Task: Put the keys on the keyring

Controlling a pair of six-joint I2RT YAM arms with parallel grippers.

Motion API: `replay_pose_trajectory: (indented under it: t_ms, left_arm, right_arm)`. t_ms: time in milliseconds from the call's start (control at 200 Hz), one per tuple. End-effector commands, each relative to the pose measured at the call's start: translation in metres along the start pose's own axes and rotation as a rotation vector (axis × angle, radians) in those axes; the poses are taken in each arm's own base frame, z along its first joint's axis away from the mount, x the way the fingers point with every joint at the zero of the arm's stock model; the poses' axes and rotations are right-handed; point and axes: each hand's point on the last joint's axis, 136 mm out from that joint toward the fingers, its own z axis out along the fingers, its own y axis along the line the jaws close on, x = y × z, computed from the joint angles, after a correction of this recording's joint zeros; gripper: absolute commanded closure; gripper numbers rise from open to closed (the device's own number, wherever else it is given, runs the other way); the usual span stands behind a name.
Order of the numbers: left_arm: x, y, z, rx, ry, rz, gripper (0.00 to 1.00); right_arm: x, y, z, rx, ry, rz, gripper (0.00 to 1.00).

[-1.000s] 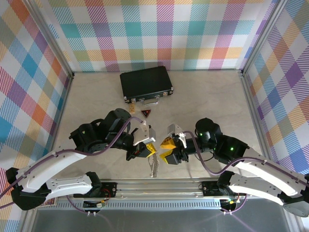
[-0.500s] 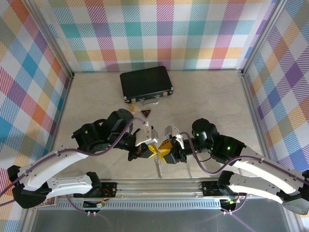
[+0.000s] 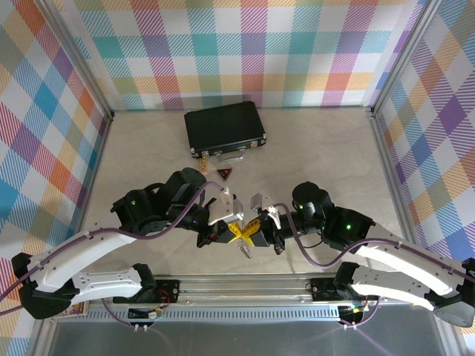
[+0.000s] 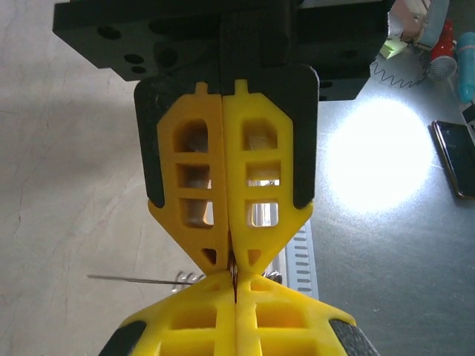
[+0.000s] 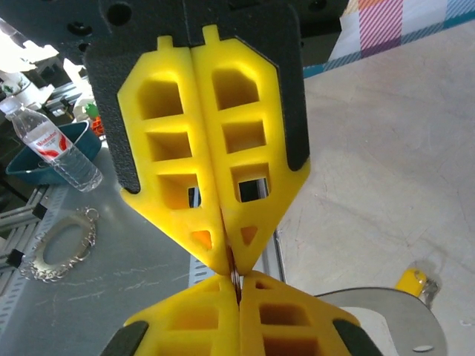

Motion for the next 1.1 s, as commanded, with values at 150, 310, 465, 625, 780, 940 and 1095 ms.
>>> replay_pose_trajectory:
  t_ms: [150, 310, 465, 625, 780, 940, 1095]
  left_arm:
    - [-0.023, -0.007, -0.013, -0.025, -0.125, 0.05, 0.85]
    - [-0.042, -0.01, -0.036, -0.08, -0.315, 0.056, 0.61]
    - [-0.052, -0.015, -0.044, -0.066, -0.454, 0.037, 0.58]
    - [-0.06, -0.018, -0.044, -0.033, -0.519, 0.021, 0.59]
    - [-0.063, -0.02, -0.046, -0.018, -0.544, 0.025, 0.62]
    - [-0.061, -0.018, -0.041, -0.016, -0.544, 0.019, 0.65]
    - [-0.065, -0.019, -0.044, -0.012, -0.558, 0.025, 0.74]
  right_arm:
    - [-0.017, 0.008, -0.007, -0.007, -0.074, -0.057, 1.0]
    - [-0.031, 0.016, -0.017, -0.018, -0.19, -0.098, 1.0]
    - [-0.052, 0.036, -0.029, -0.108, -0.355, -0.155, 1.0]
    - [-0.065, 0.047, -0.041, -0.145, -0.457, -0.206, 1.0]
    - [-0.075, 0.05, -0.047, -0.147, -0.521, -0.24, 1.0]
    - [-0.082, 0.05, -0.048, -0.151, -0.559, -0.246, 1.0]
    - [-0.082, 0.049, -0.045, -0.151, -0.559, -0.244, 1.0]
